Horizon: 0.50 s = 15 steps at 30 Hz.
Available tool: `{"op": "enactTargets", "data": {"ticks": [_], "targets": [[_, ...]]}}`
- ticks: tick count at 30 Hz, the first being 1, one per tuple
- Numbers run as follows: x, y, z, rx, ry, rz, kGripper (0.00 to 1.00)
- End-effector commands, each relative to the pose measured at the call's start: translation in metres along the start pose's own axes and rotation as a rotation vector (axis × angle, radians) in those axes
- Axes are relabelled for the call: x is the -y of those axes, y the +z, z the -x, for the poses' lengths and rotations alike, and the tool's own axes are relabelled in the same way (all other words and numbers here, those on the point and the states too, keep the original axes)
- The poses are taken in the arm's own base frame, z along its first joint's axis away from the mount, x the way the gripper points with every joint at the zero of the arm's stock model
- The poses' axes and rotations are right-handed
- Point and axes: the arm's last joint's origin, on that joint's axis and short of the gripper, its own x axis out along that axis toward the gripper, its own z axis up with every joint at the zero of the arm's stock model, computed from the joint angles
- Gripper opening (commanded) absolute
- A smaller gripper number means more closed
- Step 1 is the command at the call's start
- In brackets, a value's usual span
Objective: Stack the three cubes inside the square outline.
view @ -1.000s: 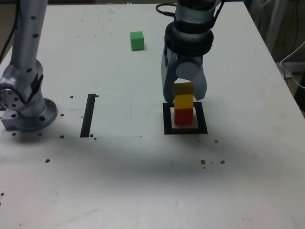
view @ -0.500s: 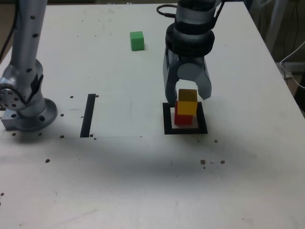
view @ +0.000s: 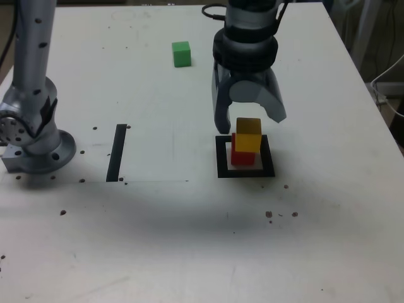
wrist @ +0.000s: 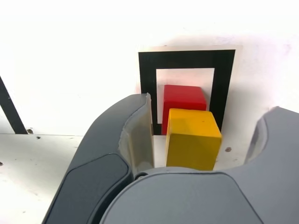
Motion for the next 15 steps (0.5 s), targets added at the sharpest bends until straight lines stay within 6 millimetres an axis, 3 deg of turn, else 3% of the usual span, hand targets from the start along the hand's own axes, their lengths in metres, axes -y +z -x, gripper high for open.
{"op": "enactTargets", "data": {"ticks": [1,15], "targets": [[-0.001,-0.006,0.006,0.016,0.0,-0.002,0.99],[-0.01,-0.032,0.029,0.068,-0.025,-0.063,0.99]]}}
